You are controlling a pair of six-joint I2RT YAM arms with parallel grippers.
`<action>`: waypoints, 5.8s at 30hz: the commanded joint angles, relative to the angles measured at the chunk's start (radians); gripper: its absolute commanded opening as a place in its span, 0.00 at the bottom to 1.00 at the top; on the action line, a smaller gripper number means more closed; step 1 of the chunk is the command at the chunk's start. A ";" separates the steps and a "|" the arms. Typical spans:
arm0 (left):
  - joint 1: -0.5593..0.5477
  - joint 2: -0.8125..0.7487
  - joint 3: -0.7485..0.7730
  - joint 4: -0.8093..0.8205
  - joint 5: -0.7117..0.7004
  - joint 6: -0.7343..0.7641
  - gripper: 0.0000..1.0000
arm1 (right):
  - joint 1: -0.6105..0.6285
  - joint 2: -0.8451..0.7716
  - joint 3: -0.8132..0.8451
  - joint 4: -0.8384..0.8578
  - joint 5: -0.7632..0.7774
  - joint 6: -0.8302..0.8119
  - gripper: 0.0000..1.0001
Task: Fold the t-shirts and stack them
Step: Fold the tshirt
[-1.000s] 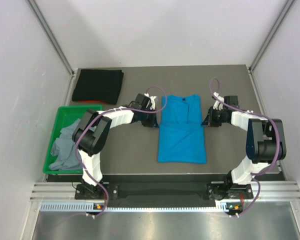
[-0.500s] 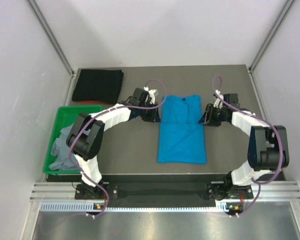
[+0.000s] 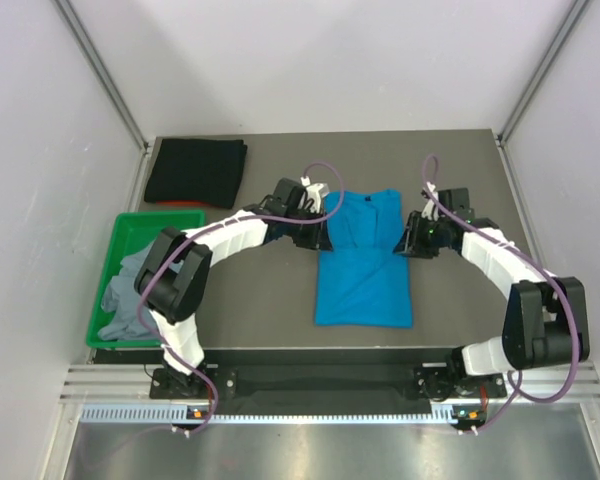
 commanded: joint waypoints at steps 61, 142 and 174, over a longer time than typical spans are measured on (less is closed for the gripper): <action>-0.251 -0.397 -0.550 0.182 -0.220 -0.409 0.45 | 0.078 -0.655 -0.466 -0.337 0.229 0.596 0.41; 0.028 0.197 0.530 -0.126 -0.315 -0.130 0.00 | 0.000 0.177 0.431 -0.005 0.255 0.167 0.00; 0.192 0.562 0.634 0.518 -0.017 -0.248 0.30 | -0.063 0.629 0.726 0.180 0.189 0.239 0.00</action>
